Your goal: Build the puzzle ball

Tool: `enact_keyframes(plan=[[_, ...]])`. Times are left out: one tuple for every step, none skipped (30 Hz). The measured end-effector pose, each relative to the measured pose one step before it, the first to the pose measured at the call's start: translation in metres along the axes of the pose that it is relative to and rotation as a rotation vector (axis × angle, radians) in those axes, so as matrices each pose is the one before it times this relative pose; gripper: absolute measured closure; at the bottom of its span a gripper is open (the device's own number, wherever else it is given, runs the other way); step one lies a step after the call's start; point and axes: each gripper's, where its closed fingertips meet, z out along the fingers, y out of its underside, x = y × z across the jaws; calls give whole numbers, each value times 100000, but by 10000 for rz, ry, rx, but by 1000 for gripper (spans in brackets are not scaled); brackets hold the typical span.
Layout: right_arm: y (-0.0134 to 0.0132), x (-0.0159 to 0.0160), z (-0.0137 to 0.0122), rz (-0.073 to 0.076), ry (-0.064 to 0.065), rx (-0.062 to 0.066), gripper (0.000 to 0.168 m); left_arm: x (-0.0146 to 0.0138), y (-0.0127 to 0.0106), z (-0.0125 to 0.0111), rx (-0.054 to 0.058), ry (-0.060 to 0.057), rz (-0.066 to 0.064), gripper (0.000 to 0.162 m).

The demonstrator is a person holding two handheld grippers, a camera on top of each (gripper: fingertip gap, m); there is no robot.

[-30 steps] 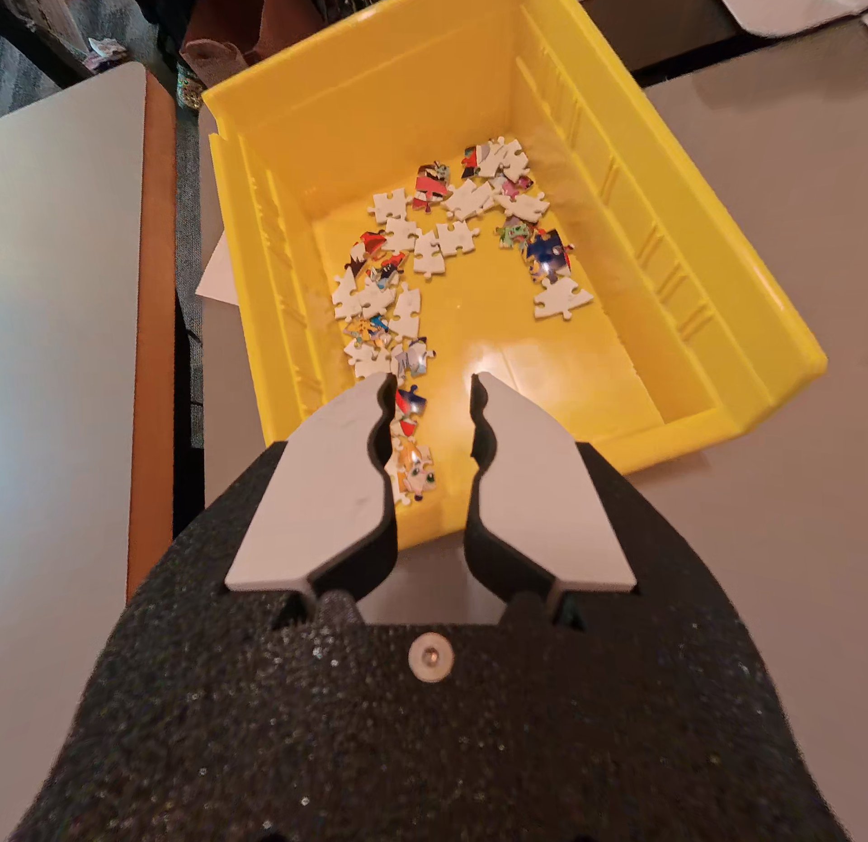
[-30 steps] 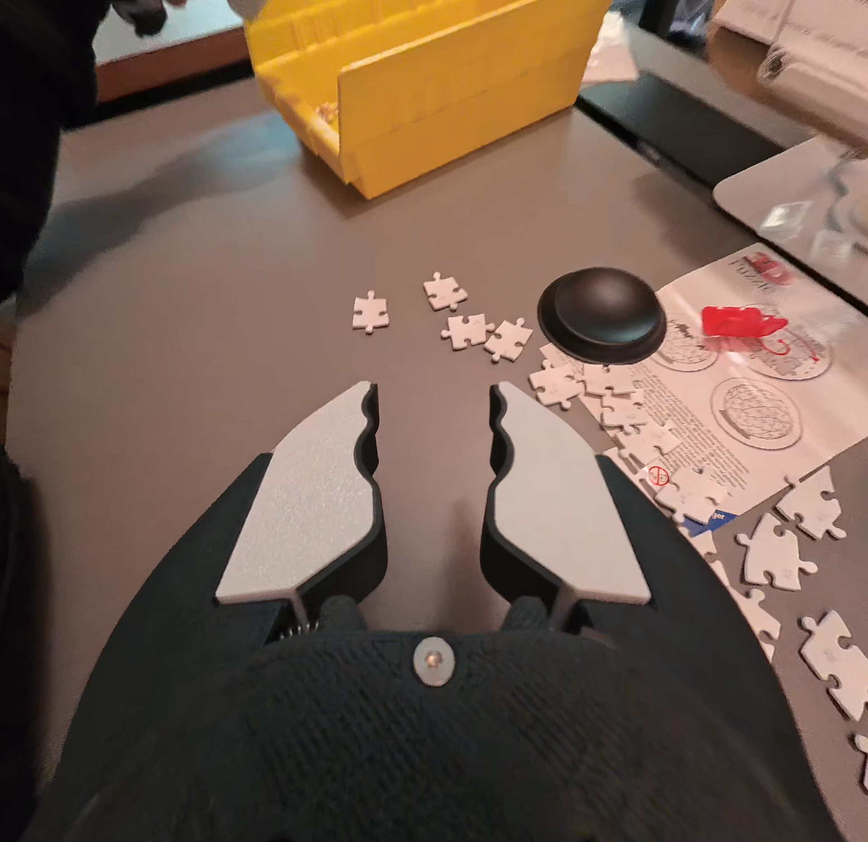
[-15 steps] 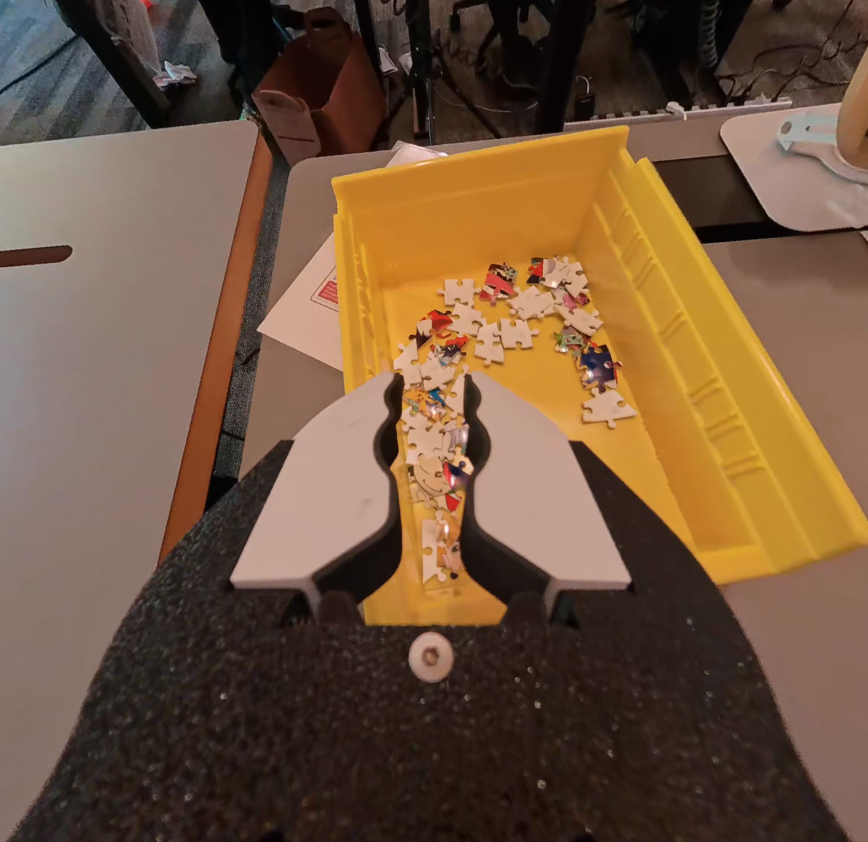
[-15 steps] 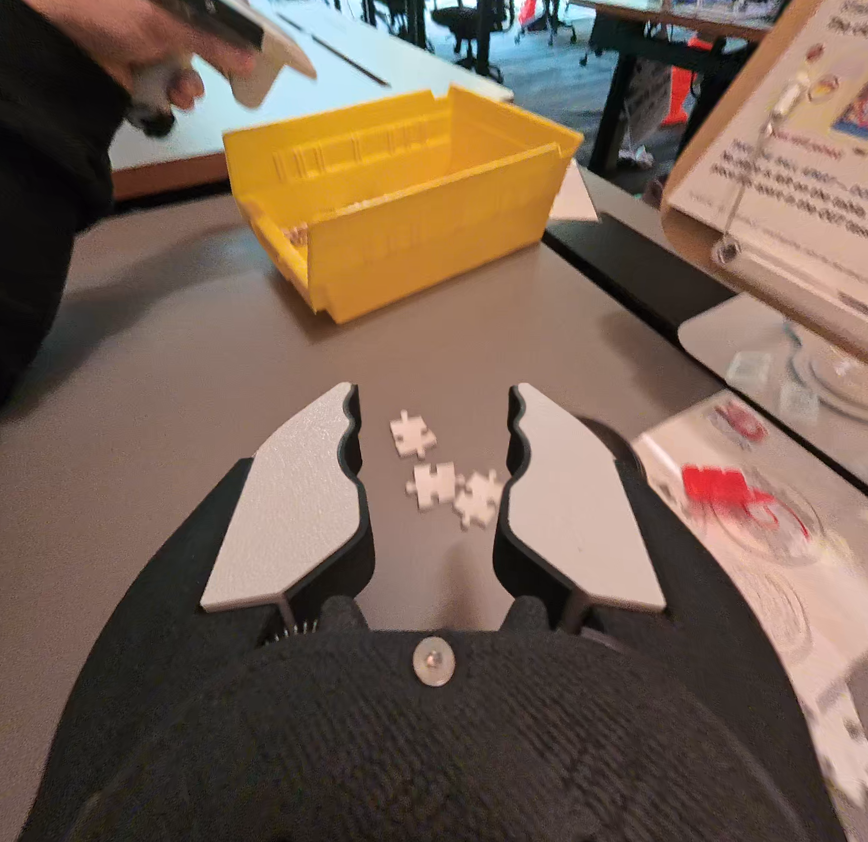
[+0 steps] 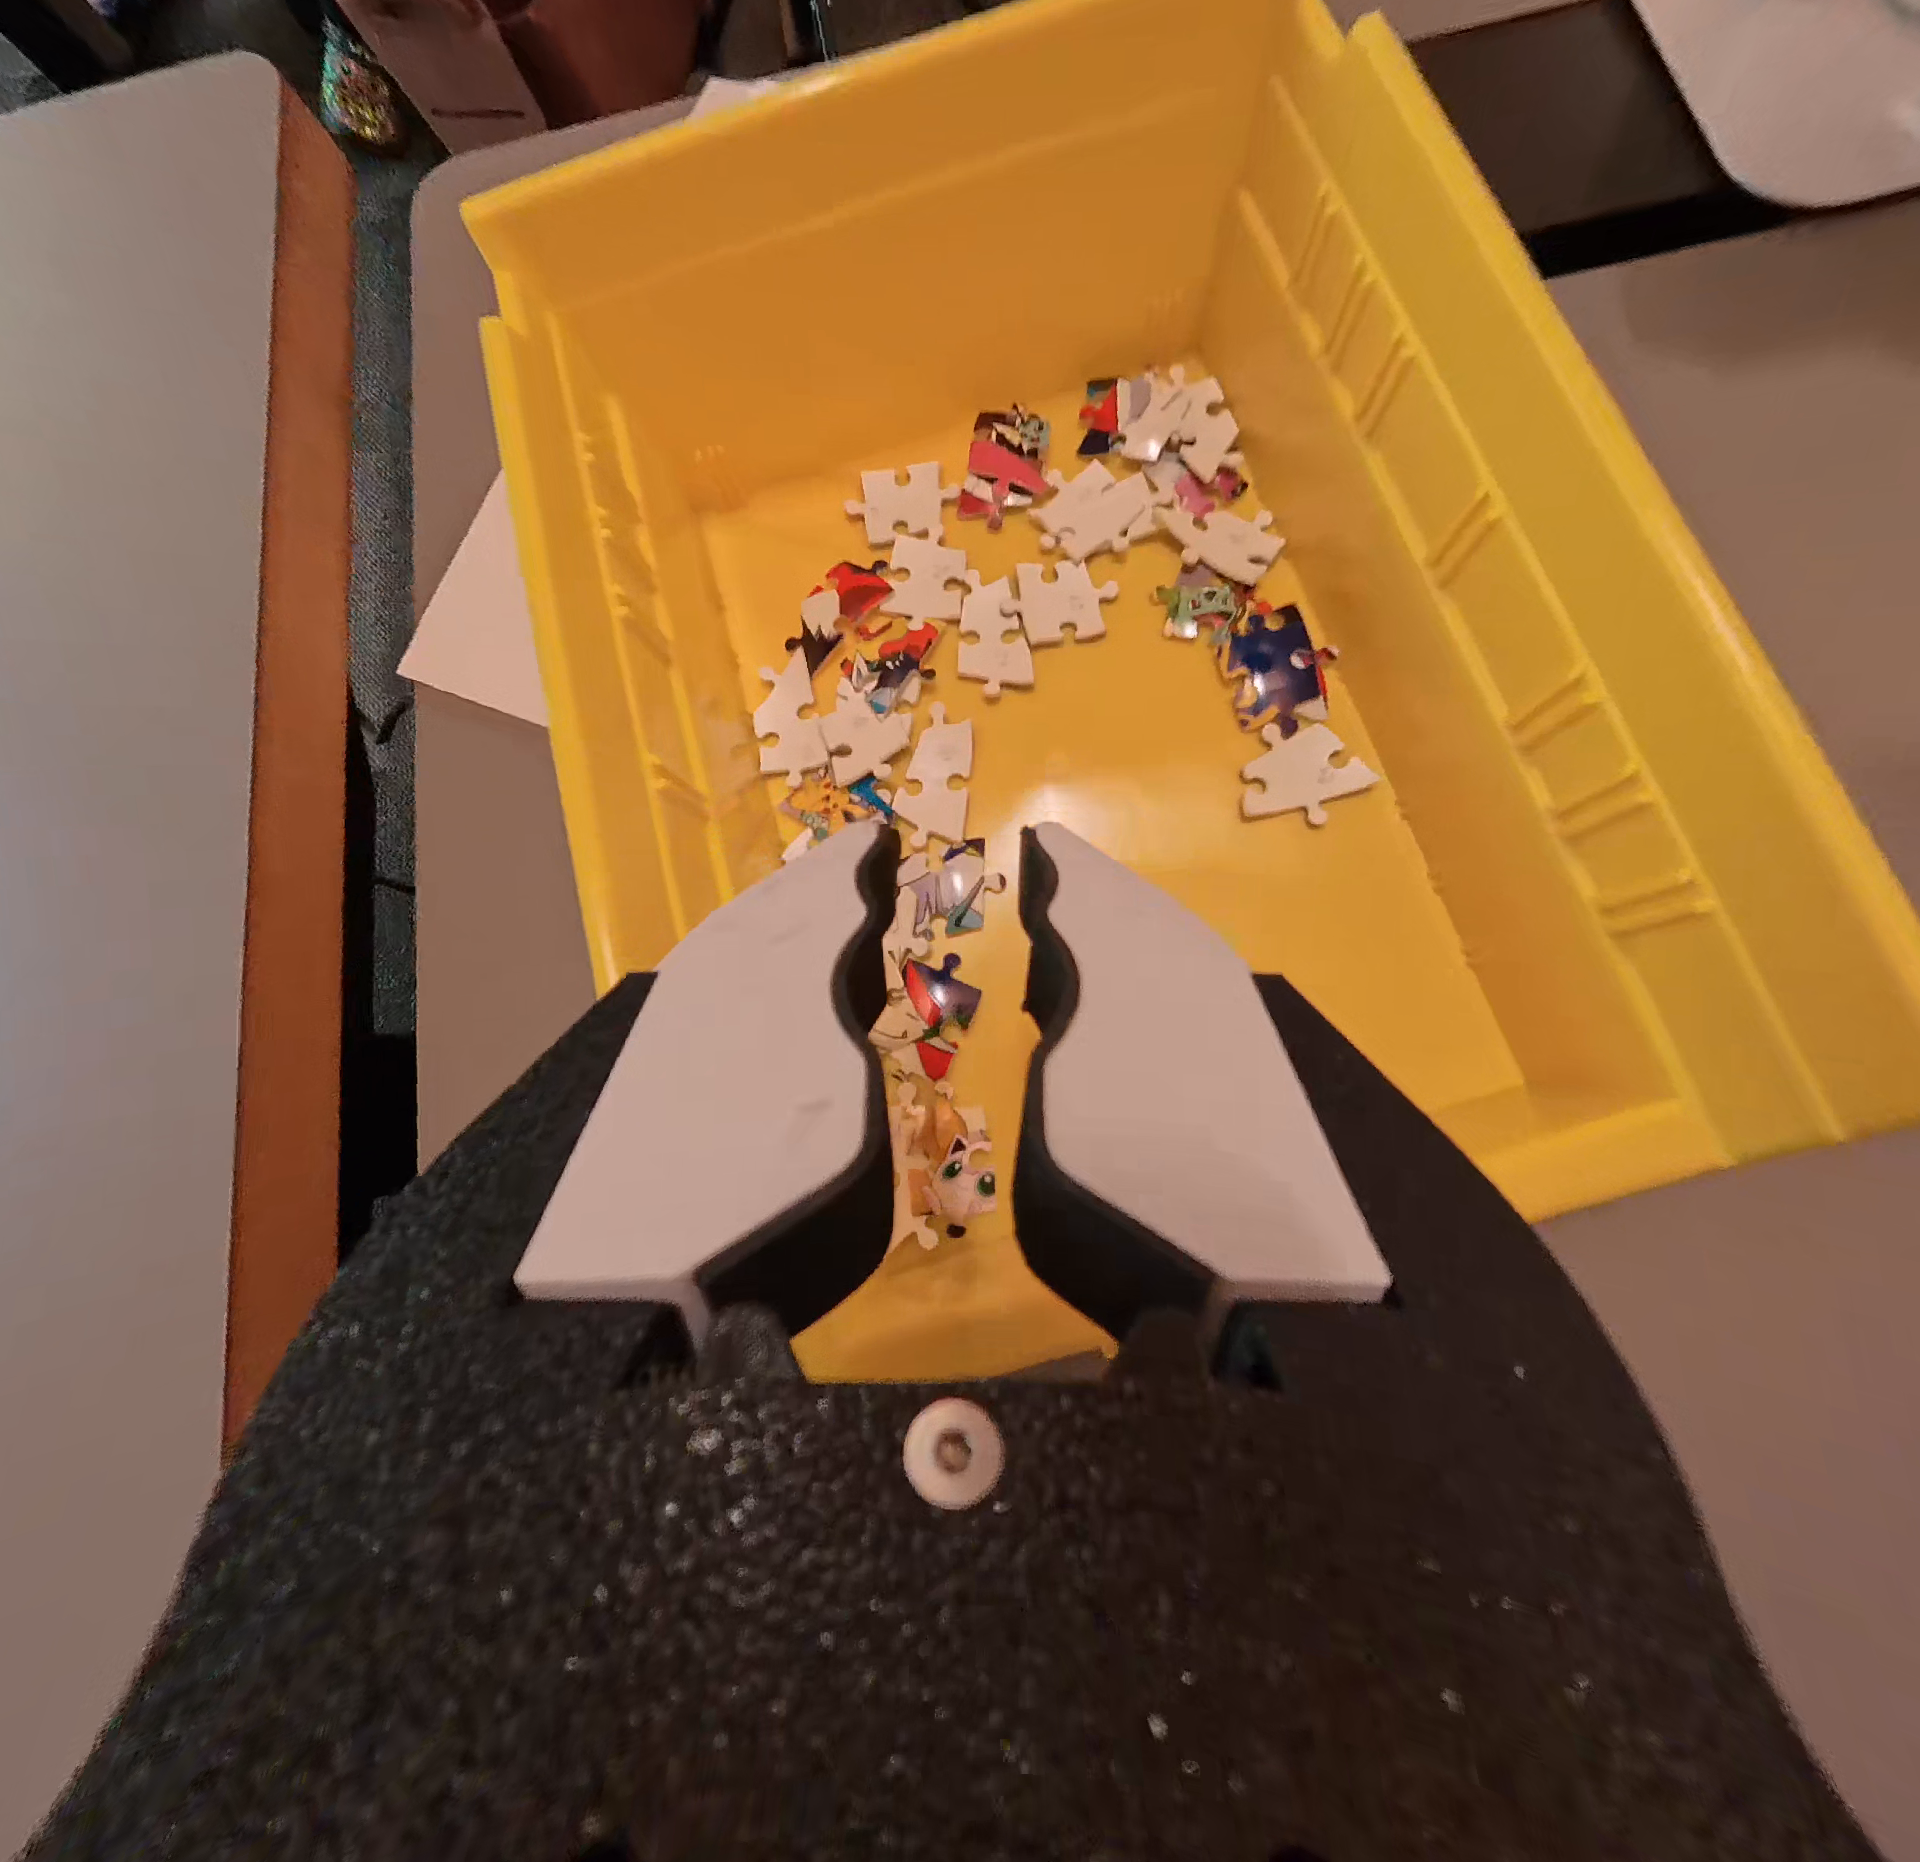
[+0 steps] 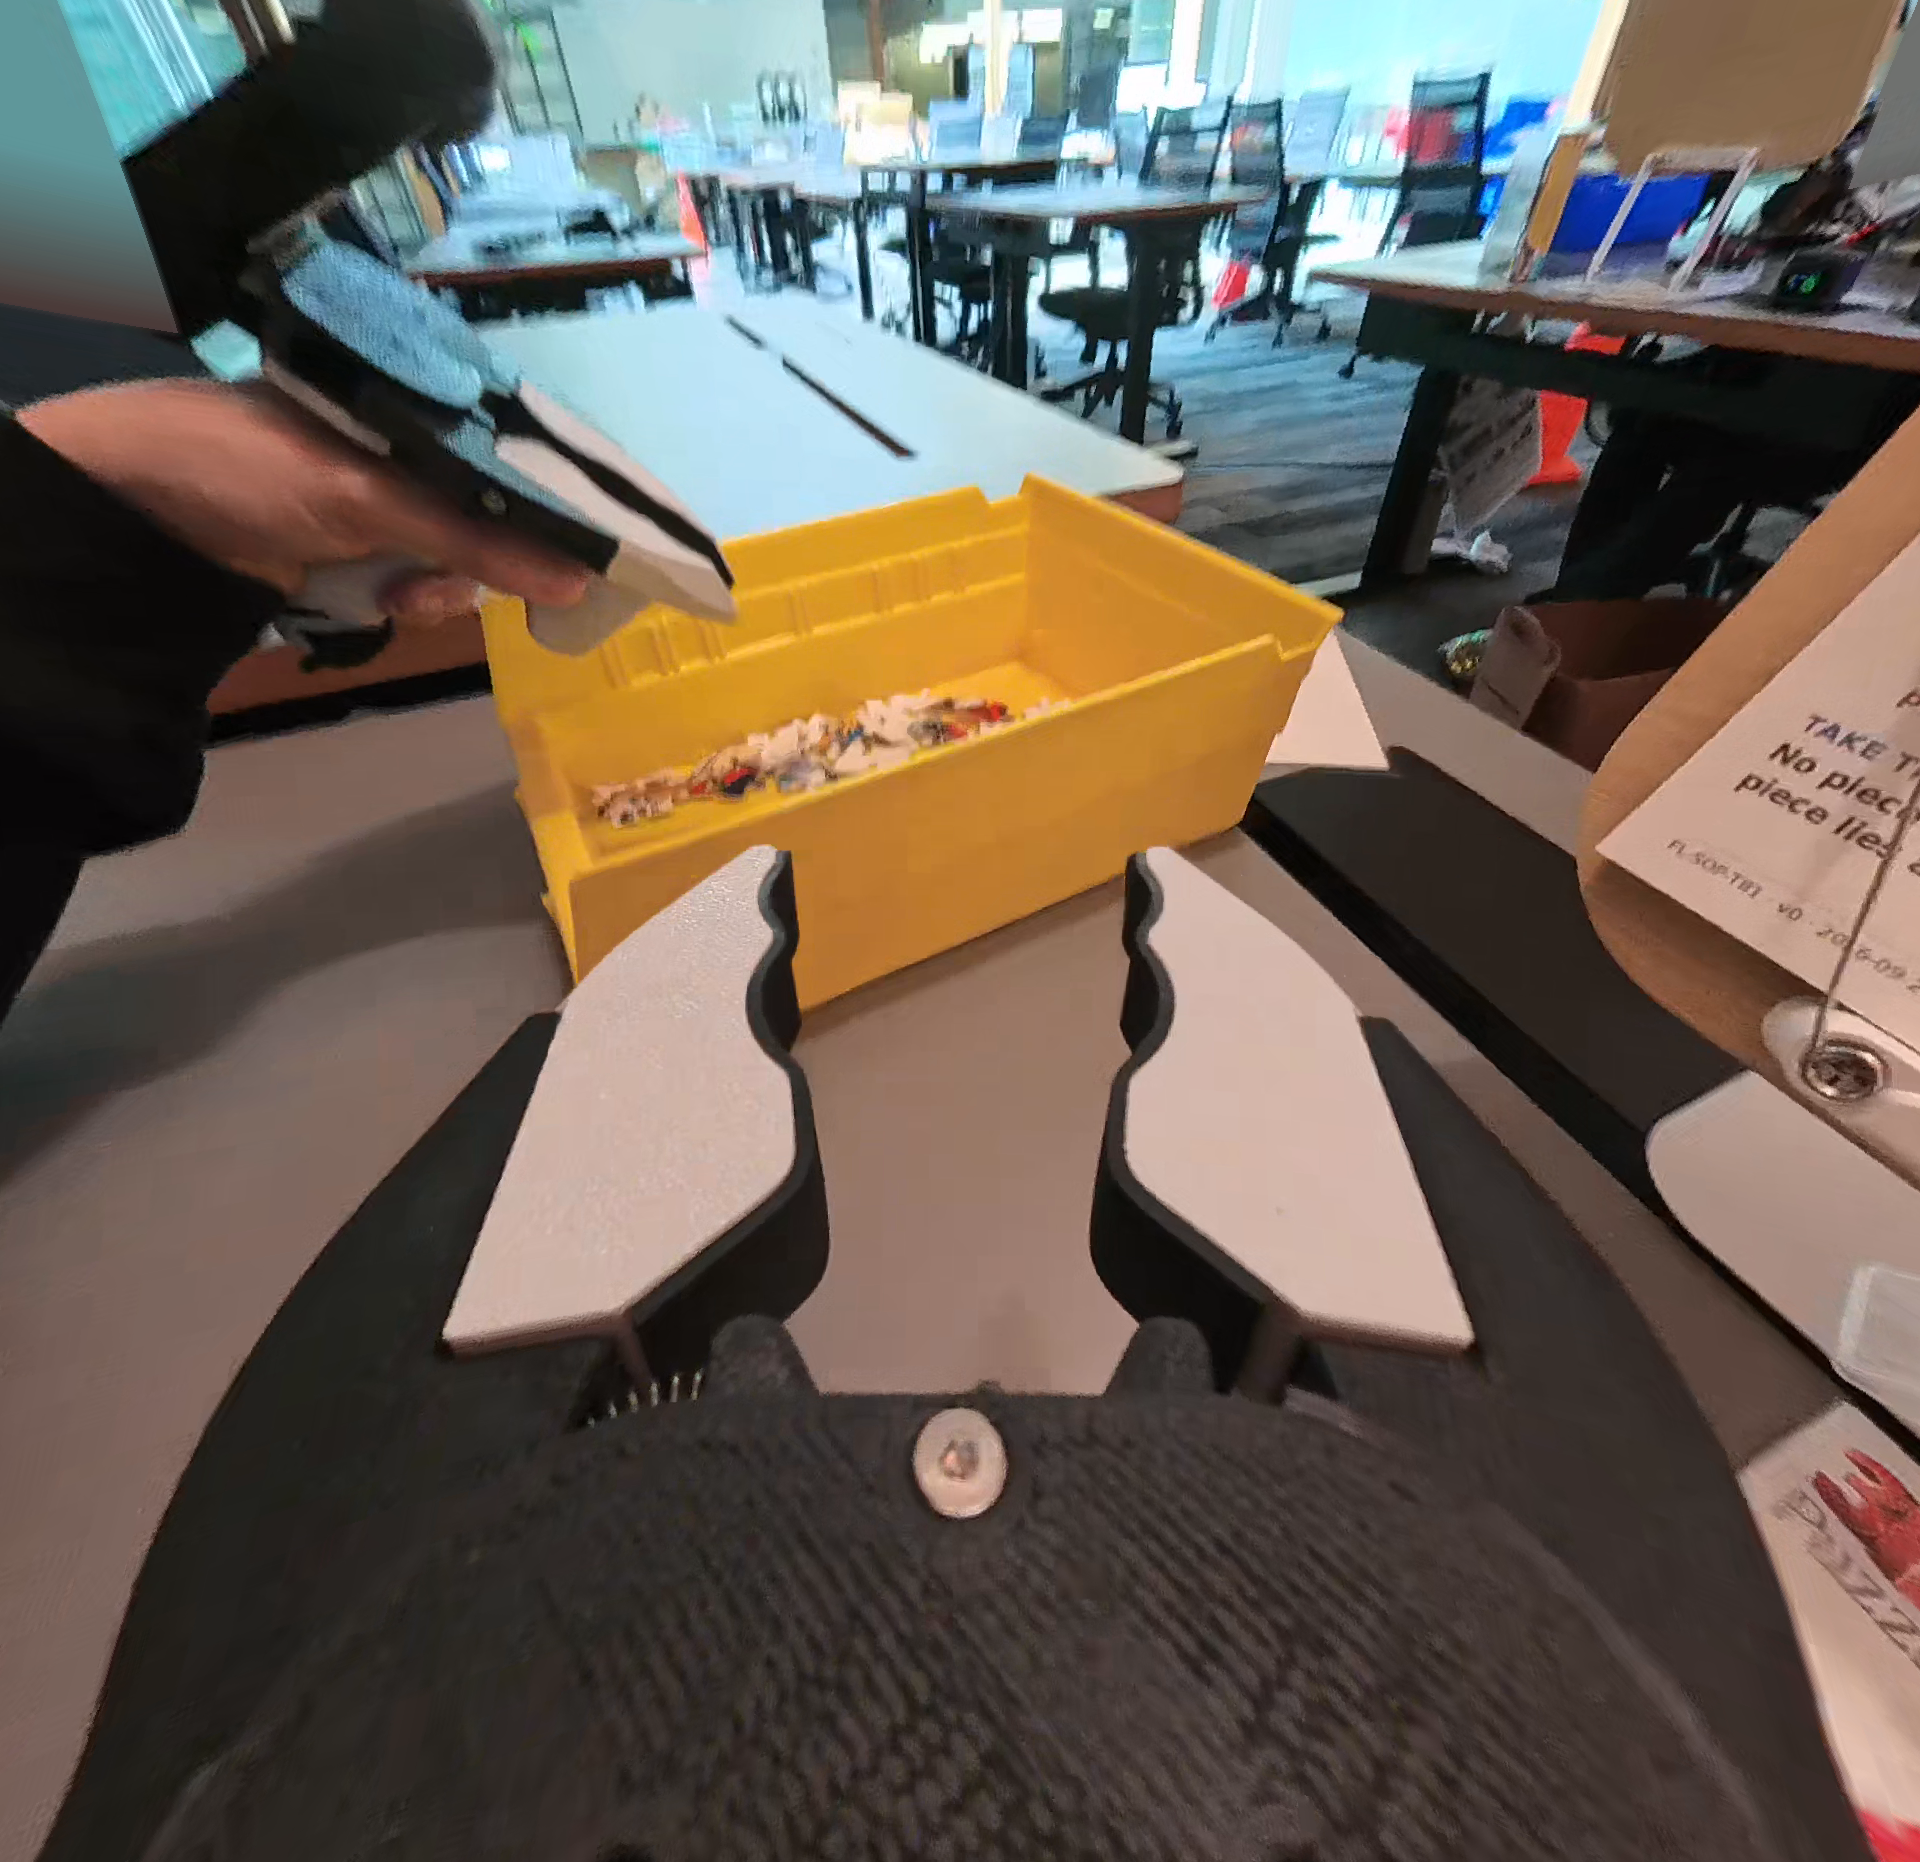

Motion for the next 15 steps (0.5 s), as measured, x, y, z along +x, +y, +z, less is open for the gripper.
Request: enact_keyframes(plan=[[448,394,-209,-269,167,-307,107,145,149,219,-97,95,-45,141],[303,555,-256,-346,305,-202,107,201,86,231,-67,129,-52,142],[259,451,-262,-331,237,-159,107,285,45,276,-45,149,-17,142],[238,325,-244,-267,128,-156,106,375,6,311,-31,177,6,141],[201,383,-218,-143,133,-149,106,462,3,370,-40,203,6,140],[138,392,-207,-21,133,-98,106,527,-40,414,-51,207,4,139],[18,242,-194,57,35,-13,107,589,-111,494,-24,207,14,137],[-105,74,-172,97,-64,71,107,679,-185,625,20,233,39,134],[-122,45,-138,99,-65,81,108,688,-115,839,-1,241,71,132],[-75,123,-130,89,12,50,109,557,47,1060,-106,198,92,130],[-79,125,-101,82,29,33,109,412,169,1194,-229,161,107,129],[-118,24,-89,77,-11,41,109,308,233,1213,-334,140,147,126],[-140,-89,-83,49,-58,44,109,139,104,1099,-320,58,167,123],[-100,-121,-75,-9,-64,12,109,32,24,874,-313,5,134,119],[-44,-33,-83,-52,-8,-38,109,109,-63,653,-300,39,146,116]])
